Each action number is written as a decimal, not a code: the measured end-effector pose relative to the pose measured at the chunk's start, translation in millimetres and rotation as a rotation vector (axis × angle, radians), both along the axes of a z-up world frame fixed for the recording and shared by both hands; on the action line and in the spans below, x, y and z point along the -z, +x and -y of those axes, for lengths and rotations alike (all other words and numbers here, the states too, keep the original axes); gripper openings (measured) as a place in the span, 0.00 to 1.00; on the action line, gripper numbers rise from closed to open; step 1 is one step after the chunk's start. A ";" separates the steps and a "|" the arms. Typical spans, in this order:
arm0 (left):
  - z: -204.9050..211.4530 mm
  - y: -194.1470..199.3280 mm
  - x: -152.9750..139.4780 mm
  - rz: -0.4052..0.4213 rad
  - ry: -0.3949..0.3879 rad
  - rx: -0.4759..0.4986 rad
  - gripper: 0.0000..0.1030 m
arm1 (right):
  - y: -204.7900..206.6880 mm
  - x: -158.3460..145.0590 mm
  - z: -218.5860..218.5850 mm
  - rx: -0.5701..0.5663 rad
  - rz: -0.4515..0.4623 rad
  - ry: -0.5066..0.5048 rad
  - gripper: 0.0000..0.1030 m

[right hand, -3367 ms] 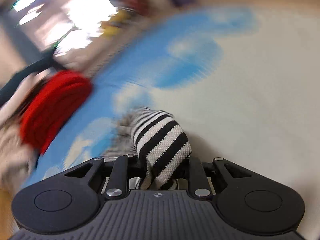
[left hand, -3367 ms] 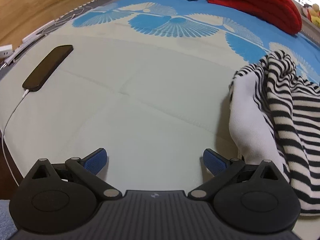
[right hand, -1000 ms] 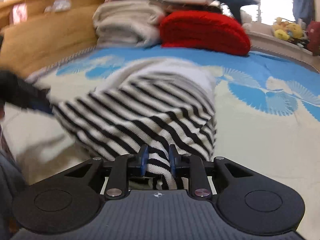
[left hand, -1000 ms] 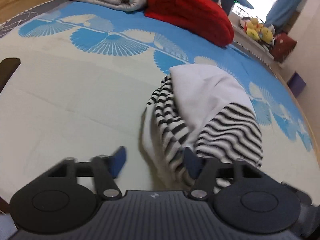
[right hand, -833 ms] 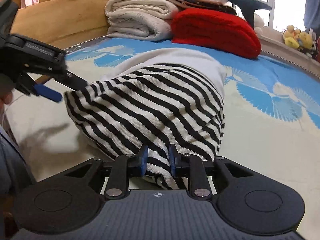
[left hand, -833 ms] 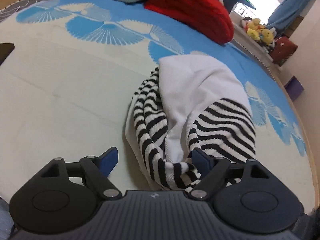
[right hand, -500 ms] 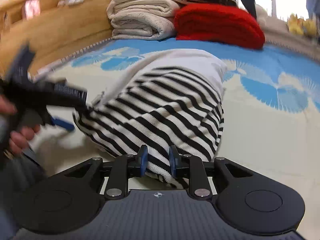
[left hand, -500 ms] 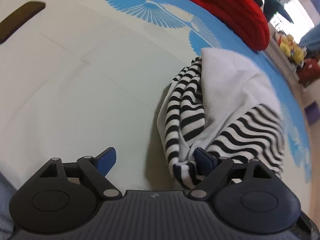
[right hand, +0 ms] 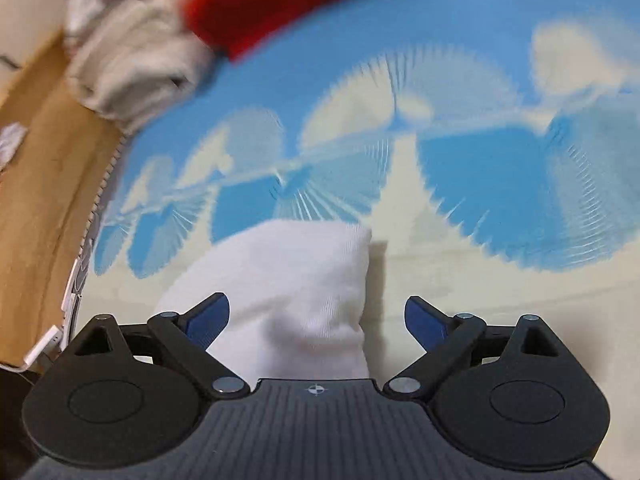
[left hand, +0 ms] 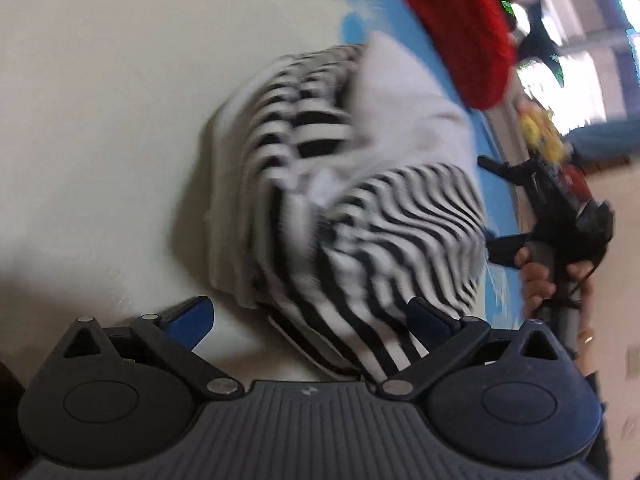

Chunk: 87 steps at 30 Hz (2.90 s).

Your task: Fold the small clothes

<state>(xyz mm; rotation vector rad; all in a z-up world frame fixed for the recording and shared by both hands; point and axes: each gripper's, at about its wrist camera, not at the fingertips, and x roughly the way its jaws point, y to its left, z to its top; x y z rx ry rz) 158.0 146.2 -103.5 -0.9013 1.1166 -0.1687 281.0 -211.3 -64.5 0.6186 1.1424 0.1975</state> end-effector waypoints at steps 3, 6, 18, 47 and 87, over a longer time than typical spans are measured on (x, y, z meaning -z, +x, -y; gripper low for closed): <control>-11.0 5.1 3.5 0.034 -0.029 -0.083 0.85 | 25.6 37.1 -11.9 -0.056 -0.059 0.047 0.92; -18.9 17.2 3.6 0.022 -0.007 -0.083 0.50 | 26.8 52.6 -16.6 -0.093 -0.045 0.150 0.66; 28.7 318.1 -35.5 0.212 0.354 0.275 0.38 | 13.0 29.7 19.9 0.096 0.354 0.167 0.16; 57.6 282.8 -146.7 0.471 0.872 0.346 1.00 | -140.9 -36.8 20.9 0.260 0.500 -0.409 0.87; 115.6 81.8 -60.0 0.518 0.893 0.285 1.00 | -204.9 0.9 -88.7 0.280 0.413 -0.631 0.99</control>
